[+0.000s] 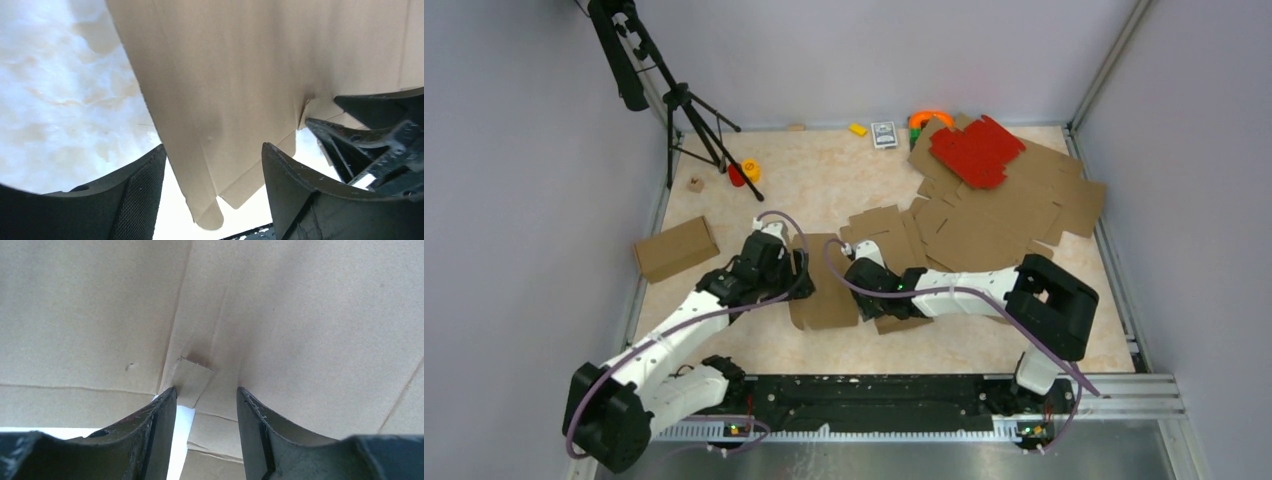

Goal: Fold the paper box

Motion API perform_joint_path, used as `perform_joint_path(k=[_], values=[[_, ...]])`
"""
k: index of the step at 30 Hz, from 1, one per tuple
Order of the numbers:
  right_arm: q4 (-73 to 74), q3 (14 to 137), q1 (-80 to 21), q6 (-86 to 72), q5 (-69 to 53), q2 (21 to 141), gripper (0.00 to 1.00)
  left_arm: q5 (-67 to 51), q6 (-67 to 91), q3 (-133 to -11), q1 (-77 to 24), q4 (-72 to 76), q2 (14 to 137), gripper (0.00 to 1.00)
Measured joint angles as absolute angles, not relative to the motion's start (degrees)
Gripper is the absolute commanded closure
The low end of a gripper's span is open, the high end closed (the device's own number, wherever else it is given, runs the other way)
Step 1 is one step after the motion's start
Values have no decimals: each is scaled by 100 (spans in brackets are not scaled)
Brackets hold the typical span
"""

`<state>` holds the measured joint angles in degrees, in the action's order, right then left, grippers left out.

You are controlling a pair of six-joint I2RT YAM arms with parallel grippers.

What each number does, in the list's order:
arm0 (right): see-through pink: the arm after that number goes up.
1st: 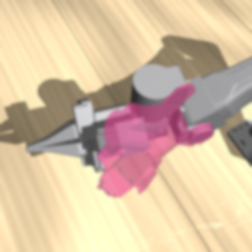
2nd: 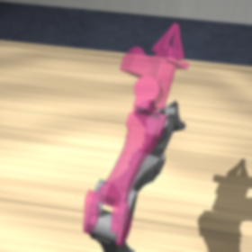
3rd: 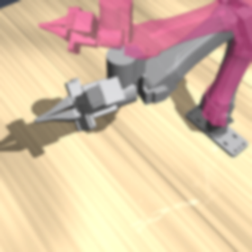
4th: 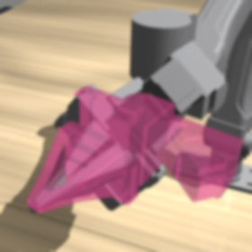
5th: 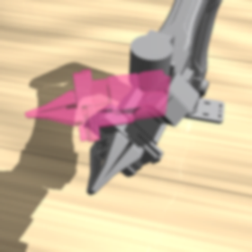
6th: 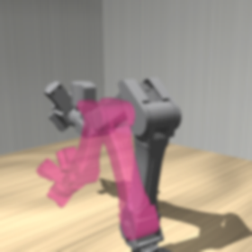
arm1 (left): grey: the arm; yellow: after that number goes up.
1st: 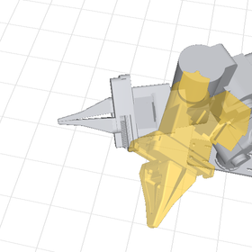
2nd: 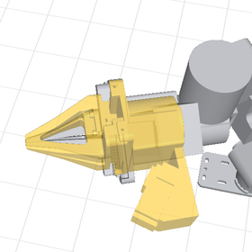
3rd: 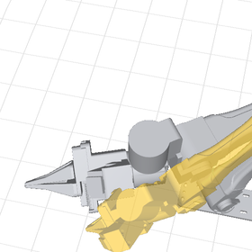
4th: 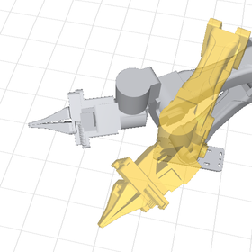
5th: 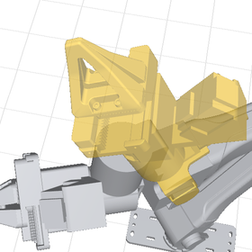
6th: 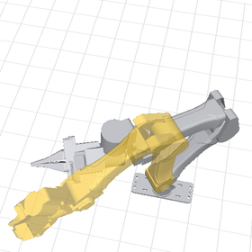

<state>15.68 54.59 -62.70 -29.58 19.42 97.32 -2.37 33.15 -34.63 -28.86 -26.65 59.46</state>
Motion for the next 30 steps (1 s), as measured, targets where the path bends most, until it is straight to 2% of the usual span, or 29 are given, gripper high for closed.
perform_joint_path(k=[3, 4, 6, 8, 11, 14, 21, 30], values=[[1610, 5505, -6243, -2956, 1898, 9730, 62, 115, 3240, -3743, -2886, -3006, 5505, 28], [1632, 5529, -6233, -2952, 1887, 9730, 66, 161, 3205, -3811, -2888, -3063, 5402, 32], [1636, 5533, -6217, -2950, 1857, 9717, 80, 228, 3124, -3940, -2888, -3151, 5188, 44], [1656, 5533, -6191, -2932, 1822, 9714, 90, 185, 3070, -3972, -2888, -3133, 5037, 60], [1662, 5533, -6139, -2956, 1728, 9714, 96, -185, 3065, -3955, -2899, -2980, 5004, 82], [1723, 5623, -6119, -2954, 1608, 9714, 97, -727, 3177, -3756, -2928, -2460, 5111, 99], [1719, 5885, -6104, -2926, 1415, 9714, 98, -1879, 3450, -3242, -3024, -1278, 6112, 100], [1704, 5957, -6053, -2867, 1219, 9891, 100, -2458, 3623, -3148, -3124, -408, 6558, 100]])
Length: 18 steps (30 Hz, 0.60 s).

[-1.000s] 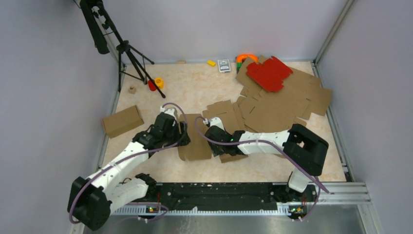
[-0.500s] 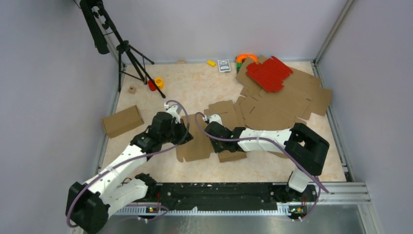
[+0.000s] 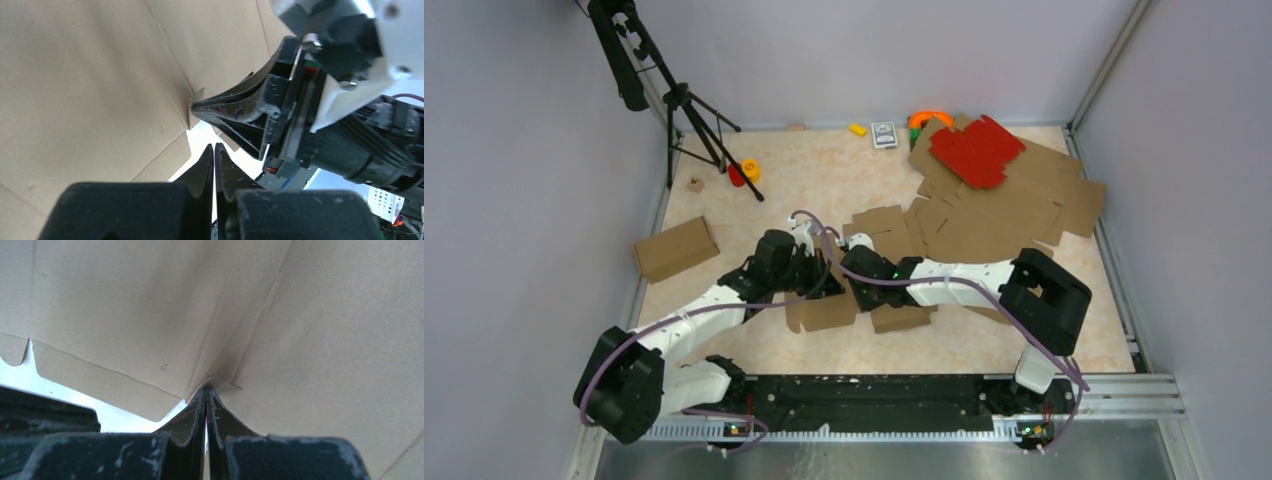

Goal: Fold the paper box

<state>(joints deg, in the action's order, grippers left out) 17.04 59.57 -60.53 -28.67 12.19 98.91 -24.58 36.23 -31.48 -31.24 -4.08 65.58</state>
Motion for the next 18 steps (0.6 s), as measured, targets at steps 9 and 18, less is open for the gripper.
perform_joint_path(k=[9, 18], values=[[1354, 5852, -5782, -2976, 755, 10079, 100, -2574, 3848, -2853, -3395, 290, 7011, 100], [1151, 5483, -5489, -3190, 209, 9491, 100, -2565, 3957, -2834, -3586, 646, 7448, 100]])
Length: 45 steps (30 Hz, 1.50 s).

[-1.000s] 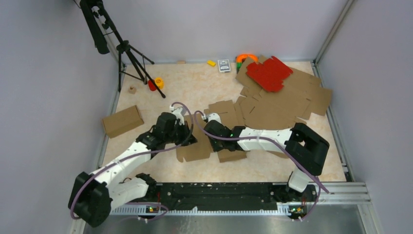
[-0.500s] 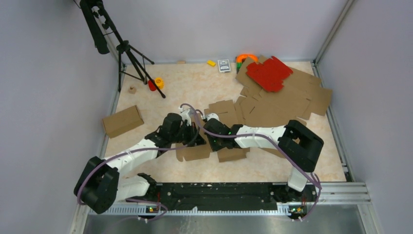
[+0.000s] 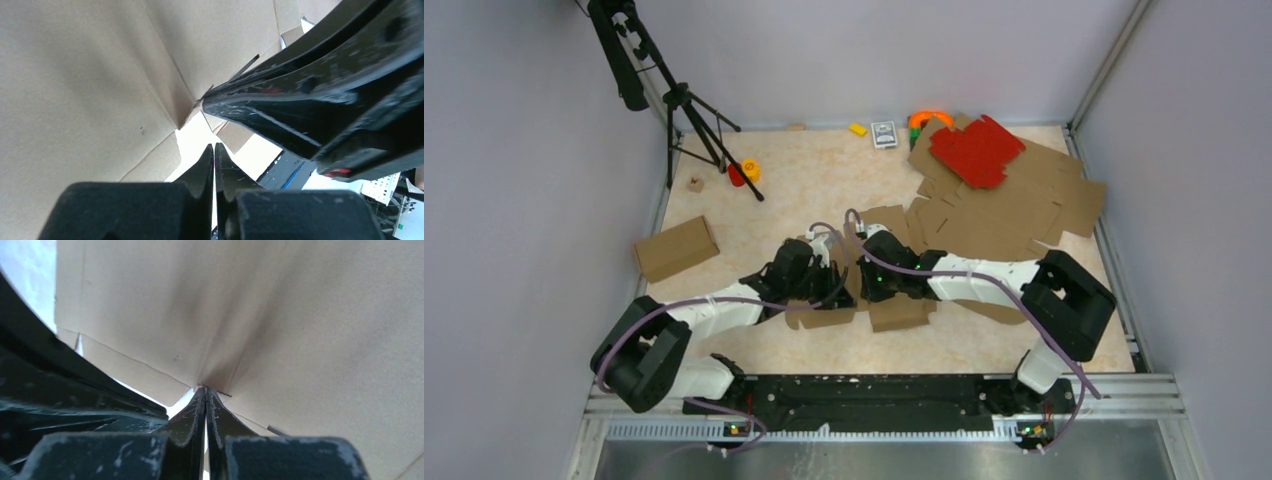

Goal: Fold the paper box

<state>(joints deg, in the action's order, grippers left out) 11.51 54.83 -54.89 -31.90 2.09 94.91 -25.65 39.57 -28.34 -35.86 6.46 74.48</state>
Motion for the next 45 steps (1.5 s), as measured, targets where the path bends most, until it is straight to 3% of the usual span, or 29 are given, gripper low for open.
perform_joint_path(k=[21, 36, 45], values=[[930, 5280, -5122, -3367, -281, 9520, 100, -2241, 4097, -3406, -3839, 1009, 9002, 100], [2095, 3538, -3527, -3433, 602, 6003, 92, -2099, 4005, -3607, -3857, 969, 9168, 100], [2311, 2759, -3249, -3476, 373, 5752, 99, -1697, 3793, -3739, -3859, 244, 8923, 100]])
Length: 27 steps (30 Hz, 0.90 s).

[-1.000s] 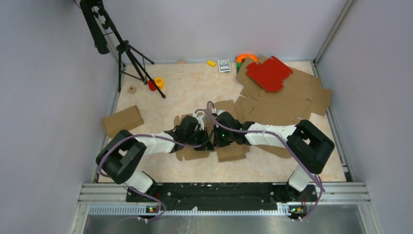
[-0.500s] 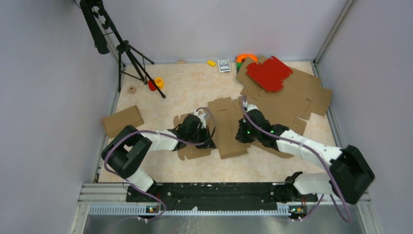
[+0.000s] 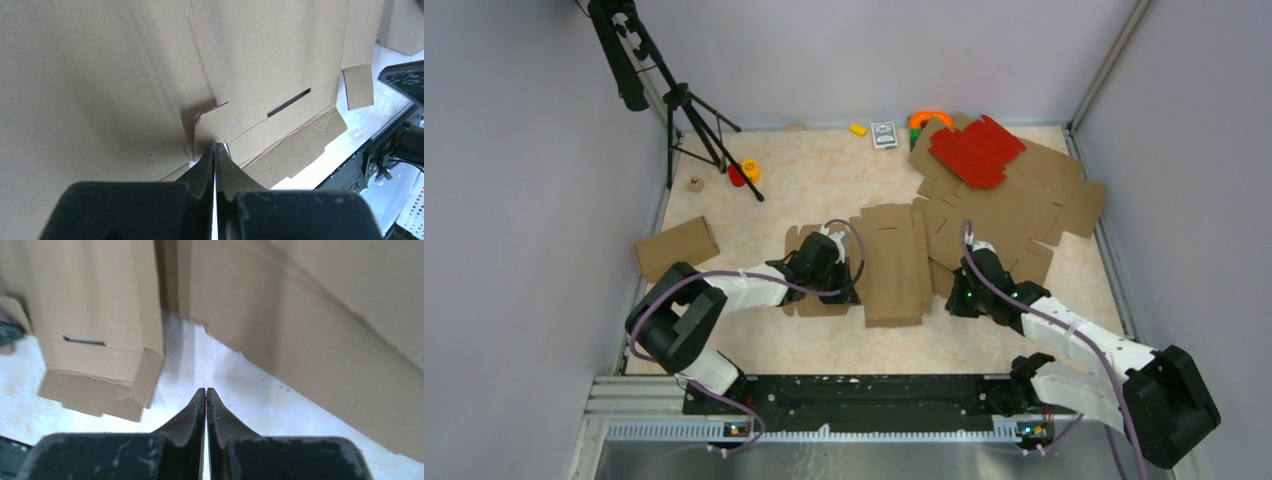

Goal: Fold the paper box

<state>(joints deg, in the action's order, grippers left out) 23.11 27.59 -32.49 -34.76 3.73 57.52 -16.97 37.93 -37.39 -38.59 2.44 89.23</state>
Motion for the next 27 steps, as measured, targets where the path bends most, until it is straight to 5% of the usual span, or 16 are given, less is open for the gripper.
perform_joint_path(k=[27], values=[[945, 2902, -3601, -4036, -794, 6547, 100, -1455, 3524, -3972, -3859, -510, 8862, 100]])
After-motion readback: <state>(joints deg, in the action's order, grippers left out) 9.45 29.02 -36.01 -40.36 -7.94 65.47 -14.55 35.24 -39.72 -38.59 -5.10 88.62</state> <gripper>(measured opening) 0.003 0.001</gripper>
